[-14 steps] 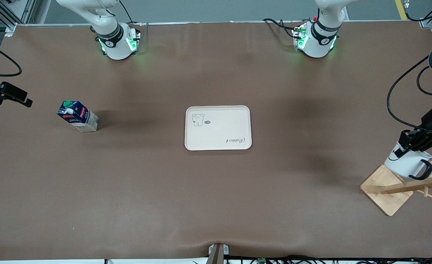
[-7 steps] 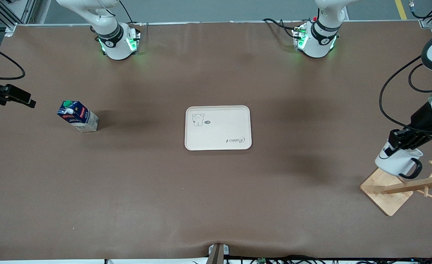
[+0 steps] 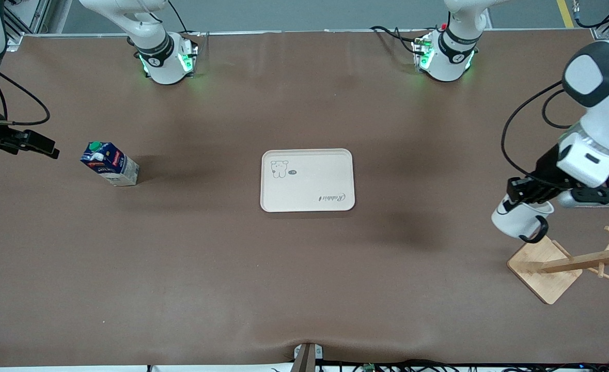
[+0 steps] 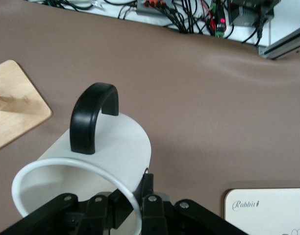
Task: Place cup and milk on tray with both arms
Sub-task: 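Lift the mug off the stand with the left gripper, then carry the mug to the tray while the right gripper grasps the milk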
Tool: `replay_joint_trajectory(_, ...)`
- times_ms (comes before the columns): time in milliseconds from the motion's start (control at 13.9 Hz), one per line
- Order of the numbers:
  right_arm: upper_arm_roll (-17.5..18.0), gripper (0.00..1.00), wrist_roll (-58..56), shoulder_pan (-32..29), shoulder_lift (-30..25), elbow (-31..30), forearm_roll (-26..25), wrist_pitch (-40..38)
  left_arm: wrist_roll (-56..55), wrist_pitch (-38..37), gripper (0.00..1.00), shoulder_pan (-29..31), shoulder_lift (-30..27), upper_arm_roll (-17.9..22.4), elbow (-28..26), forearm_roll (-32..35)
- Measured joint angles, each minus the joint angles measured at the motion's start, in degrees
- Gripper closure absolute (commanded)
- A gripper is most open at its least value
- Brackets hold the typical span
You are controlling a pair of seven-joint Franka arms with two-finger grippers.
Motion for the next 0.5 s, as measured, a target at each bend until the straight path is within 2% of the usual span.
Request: replay_joint_trajectory(502,-0.15,0.0,-0.44,-1.61,0.65,0.54,0.01,1.59,-10.23,-4.74,1.0,-9.47,6.8,-0.38,5.85,2.91)
